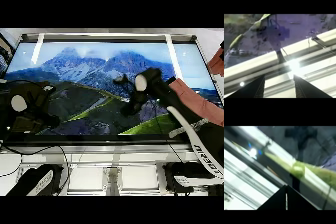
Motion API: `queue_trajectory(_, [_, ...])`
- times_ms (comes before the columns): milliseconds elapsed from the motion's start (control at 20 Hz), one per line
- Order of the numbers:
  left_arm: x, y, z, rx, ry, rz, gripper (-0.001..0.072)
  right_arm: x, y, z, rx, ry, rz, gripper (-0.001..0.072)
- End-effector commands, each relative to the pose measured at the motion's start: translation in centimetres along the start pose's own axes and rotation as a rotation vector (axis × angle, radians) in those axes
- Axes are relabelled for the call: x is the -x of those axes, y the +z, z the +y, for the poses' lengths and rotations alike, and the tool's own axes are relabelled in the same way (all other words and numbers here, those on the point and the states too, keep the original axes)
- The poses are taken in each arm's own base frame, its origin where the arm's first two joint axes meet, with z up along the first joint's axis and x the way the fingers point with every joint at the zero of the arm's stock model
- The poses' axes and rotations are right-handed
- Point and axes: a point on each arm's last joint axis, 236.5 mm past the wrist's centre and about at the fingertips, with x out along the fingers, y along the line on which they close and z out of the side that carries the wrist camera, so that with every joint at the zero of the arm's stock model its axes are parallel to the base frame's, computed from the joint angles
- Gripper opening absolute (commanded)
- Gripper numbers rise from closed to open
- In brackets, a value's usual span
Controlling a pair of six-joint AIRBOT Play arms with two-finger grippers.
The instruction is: Fold the clothes and pants, and hang the long-sleeved shirts on hangers.
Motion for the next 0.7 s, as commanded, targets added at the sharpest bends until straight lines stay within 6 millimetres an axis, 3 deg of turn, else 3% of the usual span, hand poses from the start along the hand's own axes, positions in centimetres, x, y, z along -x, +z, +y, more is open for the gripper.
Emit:
queue_trajectory(0, [-0.5, -0.5, -0.1, 0.001, -0.007, 0.020, 0.0406, -3.4, -3.3, 1.6, -0.042, -0.005, 0.134, 0.0008])
queue_trajectory(300, [-0.5, -0.5, -0.1, 0.001, -0.007, 0.020, 0.0406, -3.1, -3.2, 6.7, -0.088, 0.207, 0.142, 0.0008])
queue_trajectory(650, [-0.5, -0.5, -0.1, 0.001, -0.007, 0.020, 0.0406, -3.0, -3.1, 7.6, -0.100, 0.244, 0.143, 0.0008])
